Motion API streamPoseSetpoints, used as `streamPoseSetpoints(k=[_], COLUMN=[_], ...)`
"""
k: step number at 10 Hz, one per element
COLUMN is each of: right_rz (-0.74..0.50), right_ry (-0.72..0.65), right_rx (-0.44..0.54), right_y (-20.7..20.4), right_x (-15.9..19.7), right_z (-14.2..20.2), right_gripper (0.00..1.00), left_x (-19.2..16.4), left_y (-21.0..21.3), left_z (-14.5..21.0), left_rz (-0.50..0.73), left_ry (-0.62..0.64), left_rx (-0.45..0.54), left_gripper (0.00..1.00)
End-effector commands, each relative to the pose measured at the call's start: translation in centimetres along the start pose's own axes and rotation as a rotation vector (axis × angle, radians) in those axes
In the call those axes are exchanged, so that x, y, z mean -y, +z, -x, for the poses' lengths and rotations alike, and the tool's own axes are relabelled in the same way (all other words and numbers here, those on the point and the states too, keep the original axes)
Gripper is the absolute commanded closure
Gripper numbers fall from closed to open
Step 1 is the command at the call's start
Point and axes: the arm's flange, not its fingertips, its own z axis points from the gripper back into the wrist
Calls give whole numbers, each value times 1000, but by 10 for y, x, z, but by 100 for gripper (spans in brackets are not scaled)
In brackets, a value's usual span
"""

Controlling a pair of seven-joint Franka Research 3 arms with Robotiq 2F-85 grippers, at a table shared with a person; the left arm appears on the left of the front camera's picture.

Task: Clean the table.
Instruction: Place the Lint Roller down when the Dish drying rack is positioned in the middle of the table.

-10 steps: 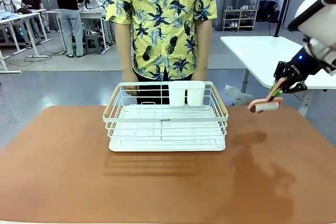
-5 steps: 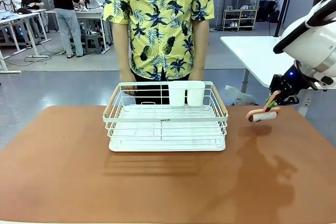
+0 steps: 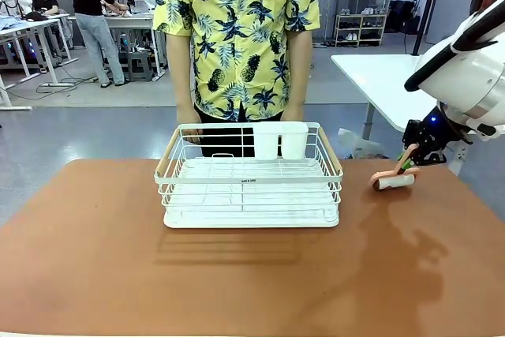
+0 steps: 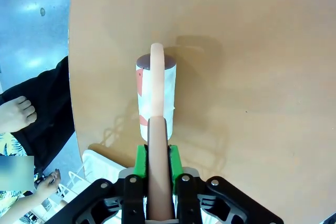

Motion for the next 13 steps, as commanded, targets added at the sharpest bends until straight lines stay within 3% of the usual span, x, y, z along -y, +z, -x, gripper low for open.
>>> streamPoseSetpoints(k=[1, 6, 7, 8, 9, 11, 12, 13], right_rz=[-13, 17, 27, 27, 34, 67, 114, 160], right_ry=[-30, -62, -66, -80, -88, -102, -121, -147], right_rx=[35, 11, 18, 20, 19, 59, 76, 91], right_y=[-6, 2, 6, 9, 16, 27, 32, 39], right_x=[4, 12, 15, 16, 20, 27, 33, 37], right_z=[7, 12, 14, 15, 20, 28, 32, 35], right_gripper=[79, 79, 36, 35, 0, 0, 15, 5], left_x=[1, 1, 1, 1, 1, 1, 1, 1], left_y=[3, 3, 3, 3, 3, 3, 3, 3], left_z=[-1, -1, -1, -1, -1, -1, -1, -1], left_rz=[24, 24, 24, 24, 24, 24, 24, 24], left_ry=[-24, -24, -24, -24, -24, -24, -24, -24], left_rx=[6, 6, 6, 6, 6, 6, 6, 6], left_gripper=[0, 0, 0, 0, 0, 0, 0, 0])
